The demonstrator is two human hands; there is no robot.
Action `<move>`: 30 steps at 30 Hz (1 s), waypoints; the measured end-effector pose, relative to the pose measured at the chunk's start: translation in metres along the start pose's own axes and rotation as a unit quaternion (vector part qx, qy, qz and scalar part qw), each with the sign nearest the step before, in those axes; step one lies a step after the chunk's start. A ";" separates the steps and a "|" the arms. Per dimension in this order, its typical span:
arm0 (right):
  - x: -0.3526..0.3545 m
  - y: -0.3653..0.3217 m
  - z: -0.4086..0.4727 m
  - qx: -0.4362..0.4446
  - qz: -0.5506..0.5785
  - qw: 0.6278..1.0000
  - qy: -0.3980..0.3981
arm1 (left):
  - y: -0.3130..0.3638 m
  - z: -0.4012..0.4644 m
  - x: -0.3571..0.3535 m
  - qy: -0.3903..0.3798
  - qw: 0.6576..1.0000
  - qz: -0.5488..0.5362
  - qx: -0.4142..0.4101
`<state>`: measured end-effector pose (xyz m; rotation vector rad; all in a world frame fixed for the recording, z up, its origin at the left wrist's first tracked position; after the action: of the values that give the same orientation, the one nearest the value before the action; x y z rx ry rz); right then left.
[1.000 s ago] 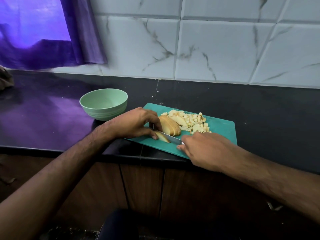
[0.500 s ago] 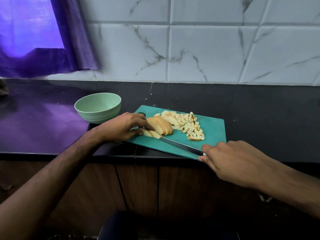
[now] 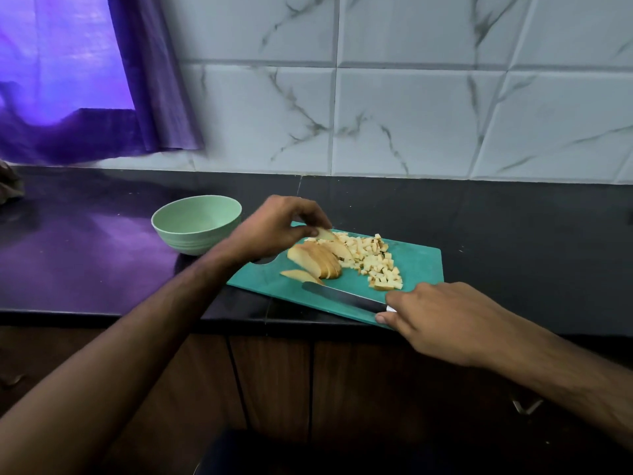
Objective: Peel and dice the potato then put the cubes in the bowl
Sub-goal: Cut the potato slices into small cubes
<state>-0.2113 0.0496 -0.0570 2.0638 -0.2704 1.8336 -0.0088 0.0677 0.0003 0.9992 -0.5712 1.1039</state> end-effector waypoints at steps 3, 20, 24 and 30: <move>0.000 -0.001 0.003 0.003 0.003 1.000 -0.004 | 0.000 0.014 -0.027 -0.057 0.998 0.036 -0.007; 0.000 0.008 0.027 -0.033 0.051 0.998 0.013 | -0.032 -0.053 -0.037 -0.127 0.992 -0.012 -0.001; -0.003 0.002 0.032 -0.024 0.049 0.998 0.007 | -0.031 -0.045 -0.043 -0.136 0.991 0.004 -0.006; 0.000 -0.002 0.033 -0.009 0.067 0.998 -0.006 | -0.036 -0.042 -0.041 -0.134 0.991 -0.017 0.017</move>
<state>-0.1801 0.0383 -0.0604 2.0902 -0.4369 1.8871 0.0052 0.0821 -0.0655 1.1931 -0.7518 0.9583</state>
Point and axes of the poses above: each hand's wrist, its own z-axis towards the middle knuckle, its own x-axis out of the back of the hand, y = z × x, the point moved 10 cm from there along z, towards the middle knuckle, and after that the axes turned 3 degrees about z, right-handed, at the moved point
